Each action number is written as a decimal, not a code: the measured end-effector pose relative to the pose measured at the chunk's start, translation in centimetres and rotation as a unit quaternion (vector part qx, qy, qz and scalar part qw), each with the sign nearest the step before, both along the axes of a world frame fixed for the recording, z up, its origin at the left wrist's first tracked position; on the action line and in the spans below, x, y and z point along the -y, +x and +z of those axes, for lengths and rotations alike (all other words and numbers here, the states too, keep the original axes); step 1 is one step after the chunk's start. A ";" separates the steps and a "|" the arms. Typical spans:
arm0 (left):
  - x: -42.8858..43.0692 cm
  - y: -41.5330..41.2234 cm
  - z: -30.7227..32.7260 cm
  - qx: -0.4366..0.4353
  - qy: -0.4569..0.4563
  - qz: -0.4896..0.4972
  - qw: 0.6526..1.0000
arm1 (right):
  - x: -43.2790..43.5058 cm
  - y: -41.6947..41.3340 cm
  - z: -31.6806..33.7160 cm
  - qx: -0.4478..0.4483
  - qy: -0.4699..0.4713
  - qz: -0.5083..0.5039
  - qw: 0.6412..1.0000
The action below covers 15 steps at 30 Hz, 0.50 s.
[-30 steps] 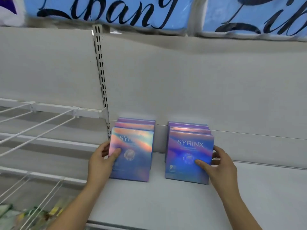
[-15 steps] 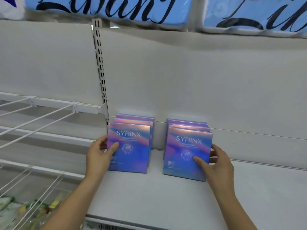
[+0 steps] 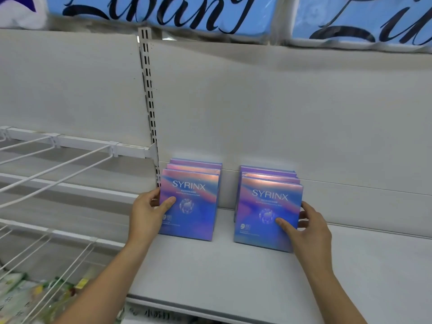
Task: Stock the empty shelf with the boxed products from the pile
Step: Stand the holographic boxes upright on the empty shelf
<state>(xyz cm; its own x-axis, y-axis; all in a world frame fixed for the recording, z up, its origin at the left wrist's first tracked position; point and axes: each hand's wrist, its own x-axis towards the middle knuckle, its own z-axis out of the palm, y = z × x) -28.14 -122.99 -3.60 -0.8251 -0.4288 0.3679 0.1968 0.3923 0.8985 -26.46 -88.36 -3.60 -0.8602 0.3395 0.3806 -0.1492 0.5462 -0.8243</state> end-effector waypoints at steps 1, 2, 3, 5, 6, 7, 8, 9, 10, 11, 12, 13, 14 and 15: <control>0.0 0.1 0.1 0.001 0.002 -0.004 1.000 | 0.1 0.1 0.1 0.000 0.002 0.001 1.000; 0.0 0.2 0.1 0.007 -0.004 -0.012 1.000 | 0.1 0.3 0.2 0.000 0.004 0.005 1.000; 0.2 0.4 0.2 0.010 -0.013 -0.021 1.000 | 0.2 0.5 0.3 0.001 0.006 0.010 1.000; 0.6 0.7 0.5 0.002 -0.043 -0.045 0.998 | 0.0 1.0 0.8 -0.002 0.006 0.020 1.000; 0.8 1.1 1.0 -0.005 -0.049 -0.057 0.997 | -0.1 1.3 1.2 -0.009 -0.001 0.020 1.000; 0.7 1.7 1.5 -0.015 -0.042 -0.071 0.997 | -0.1 1.8 1.8 -0.020 -0.017 0.020 0.999; 0.5 2.4 2.2 -0.029 -0.030 -0.091 0.995 | 0.0 2.3 2.5 -0.034 -0.041 0.026 0.998; 0.1 3.0 2.8 -0.042 -0.019 -0.117 0.992 | 0.4 3.0 3.4 -0.048 -0.071 0.043 0.995; -0.5 3.7 3.4 -0.051 -0.012 -0.144 0.988 | 1.0 3.7 4.4 -0.062 -0.101 0.069 0.991; -1.1 4.3 3.7 -0.056 -0.009 -0.172 0.983 | 1.7 4.5 5.2 -0.077 -0.123 0.099 0.984; -1.9 4.9 3.9 -0.061 -0.010 -0.200 0.978 | 2.3 5.2 5.9 -0.090 -0.134 0.127 0.979; -2.6 5.3 3.9 -0.066 -0.008 -0.224 0.972 | 2.9 6.0 6.3 -0.098 -0.135 0.149 0.975; -3.2 5.6 3.7 -0.069 -0.010 -0.245 0.967 | 3.3 6.7 6.6 -0.103 -0.133 0.164 0.972; -3.8 5.9 3.6 -0.070 -0.007 -0.265 0.962 | 3.6 7.3 6.7 -0.105 -0.132 0.174 0.970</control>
